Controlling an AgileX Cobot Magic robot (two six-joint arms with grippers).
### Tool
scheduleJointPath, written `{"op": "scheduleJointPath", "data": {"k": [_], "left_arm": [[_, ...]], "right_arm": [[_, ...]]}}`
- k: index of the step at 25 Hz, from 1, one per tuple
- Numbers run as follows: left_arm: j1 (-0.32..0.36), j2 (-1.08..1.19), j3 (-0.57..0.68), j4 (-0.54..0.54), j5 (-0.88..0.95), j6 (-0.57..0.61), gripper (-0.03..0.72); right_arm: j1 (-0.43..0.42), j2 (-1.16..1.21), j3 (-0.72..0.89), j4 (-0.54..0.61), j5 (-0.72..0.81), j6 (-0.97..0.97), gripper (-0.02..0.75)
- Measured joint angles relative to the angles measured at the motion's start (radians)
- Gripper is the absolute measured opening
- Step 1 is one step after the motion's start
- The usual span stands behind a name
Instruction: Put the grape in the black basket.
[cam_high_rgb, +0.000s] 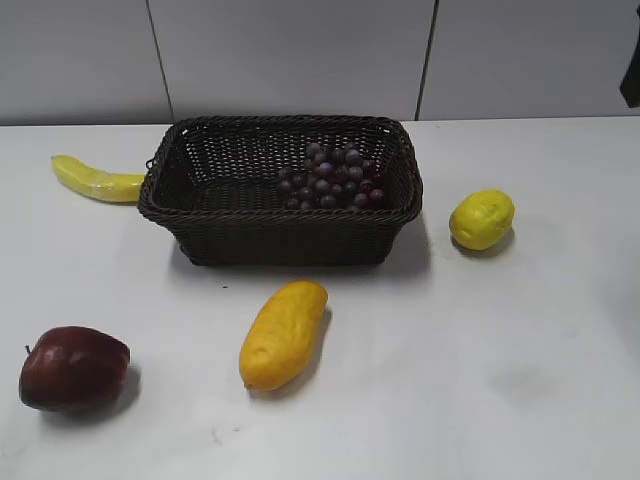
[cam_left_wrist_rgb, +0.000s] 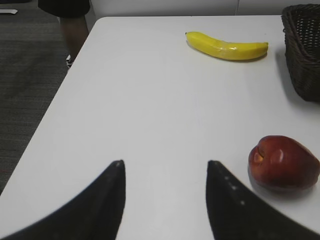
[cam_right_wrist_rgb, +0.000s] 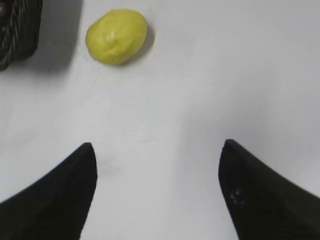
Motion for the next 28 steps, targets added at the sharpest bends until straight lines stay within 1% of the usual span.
{"op": "scheduleJointPath", "data": {"k": [8,12,19,28], "left_arm": [[0.000,0.000,0.000,0.000,0.000,0.000,0.480],[0.000,0.000,0.000,0.000,0.000,0.000,0.480],[0.000,0.000,0.000,0.000,0.000,0.000,0.480],[0.000,0.000,0.000,0.000,0.000,0.000,0.480]], "right_arm": [[0.000,-0.244,0.385,0.000,-0.078,0.000,0.574],[0.000,-0.360,0.547,0.000,-0.093,0.000,0.574],[0.000,-0.605,0.730,0.011,-0.111,0.000,0.574],[0.000,-0.904,0.877,0.018,-0.110,0.000,0.574]]}}
